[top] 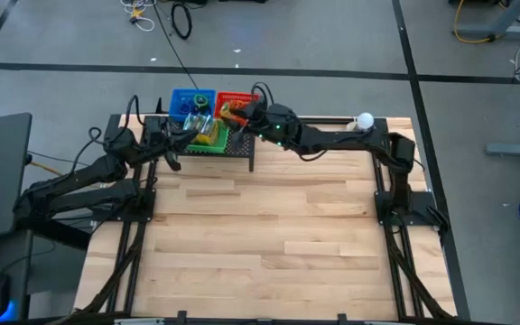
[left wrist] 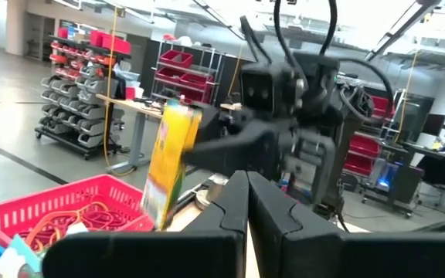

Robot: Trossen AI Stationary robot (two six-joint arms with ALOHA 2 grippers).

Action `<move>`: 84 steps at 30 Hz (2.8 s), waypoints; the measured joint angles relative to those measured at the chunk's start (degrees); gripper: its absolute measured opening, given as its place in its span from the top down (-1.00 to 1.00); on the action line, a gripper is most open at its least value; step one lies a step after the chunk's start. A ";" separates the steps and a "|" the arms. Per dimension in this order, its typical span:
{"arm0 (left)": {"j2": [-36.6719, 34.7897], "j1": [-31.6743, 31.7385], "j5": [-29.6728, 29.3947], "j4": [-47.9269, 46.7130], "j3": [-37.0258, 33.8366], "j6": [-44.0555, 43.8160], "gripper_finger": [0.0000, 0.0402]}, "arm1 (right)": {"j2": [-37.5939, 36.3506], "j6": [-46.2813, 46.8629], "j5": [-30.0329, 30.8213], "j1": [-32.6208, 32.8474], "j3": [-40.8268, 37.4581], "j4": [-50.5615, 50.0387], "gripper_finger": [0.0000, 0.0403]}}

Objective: Pick & Place Office Desk Supplies
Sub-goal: Put the crayon box into the green bin, then return to Home Position

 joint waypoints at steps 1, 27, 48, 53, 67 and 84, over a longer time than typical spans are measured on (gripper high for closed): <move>0.00 0.03 -0.04 0.02 0.00 -0.13 0.96 | 0.80 -0.26 -0.08 0.00 0.00 0.74 0.15; 0.02 -0.06 -0.03 0.00 0.02 -1.73 0.96 | 7.15 -2.81 -6.52 0.15 -0.04 4.82 0.15; 0.02 -0.15 0.41 -0.05 0.09 -1.26 0.96 | 7.15 -2.33 -6.18 0.13 -0.04 0.44 0.15; 0.02 -0.15 0.41 -0.09 0.09 -1.24 0.96 | 7.15 -2.15 -6.04 0.13 -0.04 -0.29 0.07; 0.07 -0.15 0.41 -1.45 0.09 -0.87 0.96 | 5.48 -2.39 -3.67 0.15 -0.04 -0.96 -0.20; 0.02 -0.13 -3.51 -1.82 0.09 -1.76 0.96 | -12.03 -2.34 -2.33 2.66 0.00 -32.62 0.06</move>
